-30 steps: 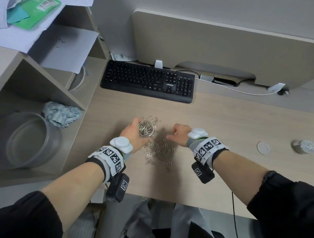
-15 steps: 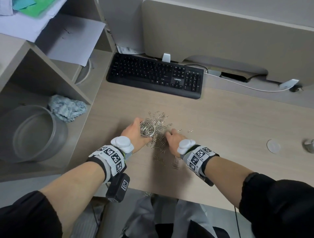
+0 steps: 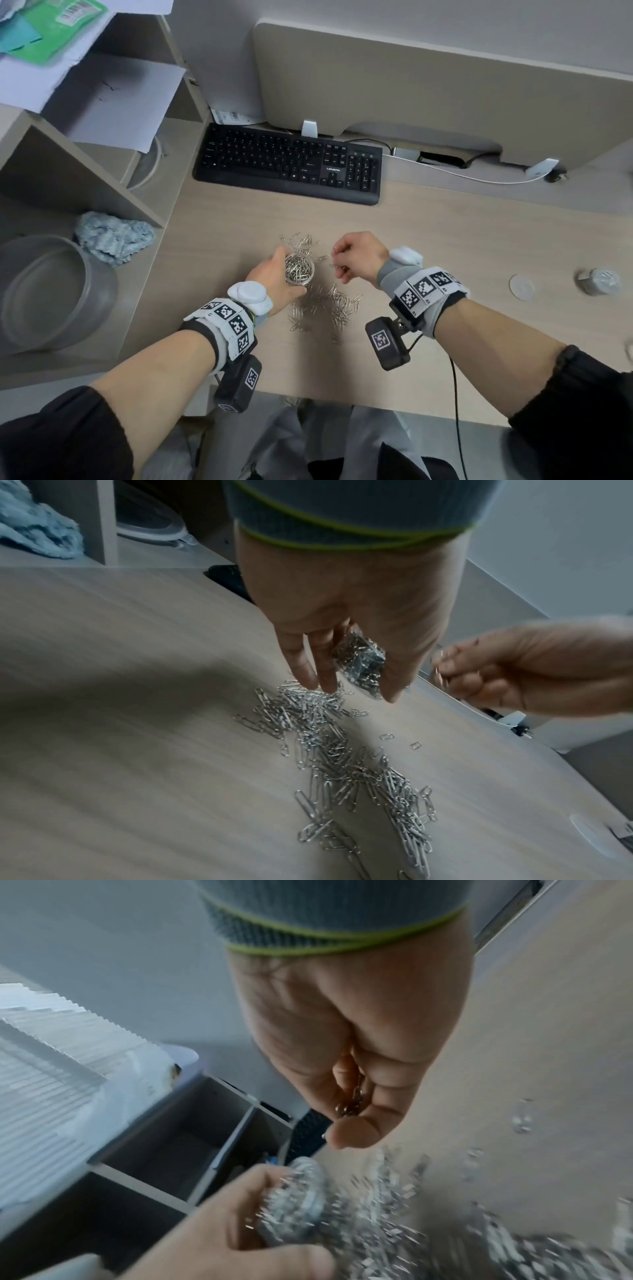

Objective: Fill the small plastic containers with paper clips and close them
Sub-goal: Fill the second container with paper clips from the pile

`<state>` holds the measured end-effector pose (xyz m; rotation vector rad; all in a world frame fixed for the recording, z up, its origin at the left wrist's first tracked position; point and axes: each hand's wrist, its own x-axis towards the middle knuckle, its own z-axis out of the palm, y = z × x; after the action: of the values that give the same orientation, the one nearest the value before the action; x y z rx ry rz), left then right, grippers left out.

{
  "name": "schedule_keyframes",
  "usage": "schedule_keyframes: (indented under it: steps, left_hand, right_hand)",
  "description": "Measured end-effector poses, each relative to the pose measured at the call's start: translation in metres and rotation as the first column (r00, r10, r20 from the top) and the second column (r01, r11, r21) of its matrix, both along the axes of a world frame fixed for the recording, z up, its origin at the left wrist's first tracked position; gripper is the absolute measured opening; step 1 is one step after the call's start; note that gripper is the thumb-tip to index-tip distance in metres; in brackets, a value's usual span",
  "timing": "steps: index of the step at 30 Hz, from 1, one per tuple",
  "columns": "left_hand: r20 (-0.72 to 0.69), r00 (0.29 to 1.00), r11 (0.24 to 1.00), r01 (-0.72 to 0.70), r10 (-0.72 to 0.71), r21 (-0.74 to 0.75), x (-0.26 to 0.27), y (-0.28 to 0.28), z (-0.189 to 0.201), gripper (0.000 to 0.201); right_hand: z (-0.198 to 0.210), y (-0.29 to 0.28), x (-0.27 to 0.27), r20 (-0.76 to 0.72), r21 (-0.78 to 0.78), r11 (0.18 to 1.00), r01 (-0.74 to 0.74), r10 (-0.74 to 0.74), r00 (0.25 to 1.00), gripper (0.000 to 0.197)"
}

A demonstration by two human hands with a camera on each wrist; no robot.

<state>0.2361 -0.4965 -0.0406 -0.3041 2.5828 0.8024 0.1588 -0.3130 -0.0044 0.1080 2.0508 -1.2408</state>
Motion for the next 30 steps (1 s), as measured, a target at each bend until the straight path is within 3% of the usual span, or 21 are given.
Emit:
schedule_keyframes:
  steps: [5, 10, 14, 30]
  left_hand:
    - [-0.058, 0.998, 0.998, 0.043, -0.04, 0.05, -0.013, 0.035, 0.017, 0.074]
    - [-0.074, 0.996, 0.997, 0.049, -0.044, 0.065, -0.024, 0.056, 0.031, 0.065]
    - [-0.103, 0.994, 0.996, 0.048, -0.039, 0.08, -0.03, 0.066, 0.038, 0.067]
    - [-0.109, 0.985, 0.985, 0.145, -0.135, 0.088, -0.061, 0.129, 0.058, 0.059]
  right_hand:
    - [0.034, 0.003, -0.007, -0.136, -0.051, 0.997, -0.065, 0.057, 0.989, 0.022]
    - [0.052, 0.011, -0.01, -0.319, 0.149, 0.964, -0.219, 0.256, 0.912, 0.016]
    - [0.061, 0.024, -0.012, -0.377, 0.238, 0.931, -0.279, 0.353, 0.856, 0.012]
    - [0.08, 0.089, -0.029, -0.448, 0.188, 0.965, -0.181, 0.248, 0.859, 0.009]
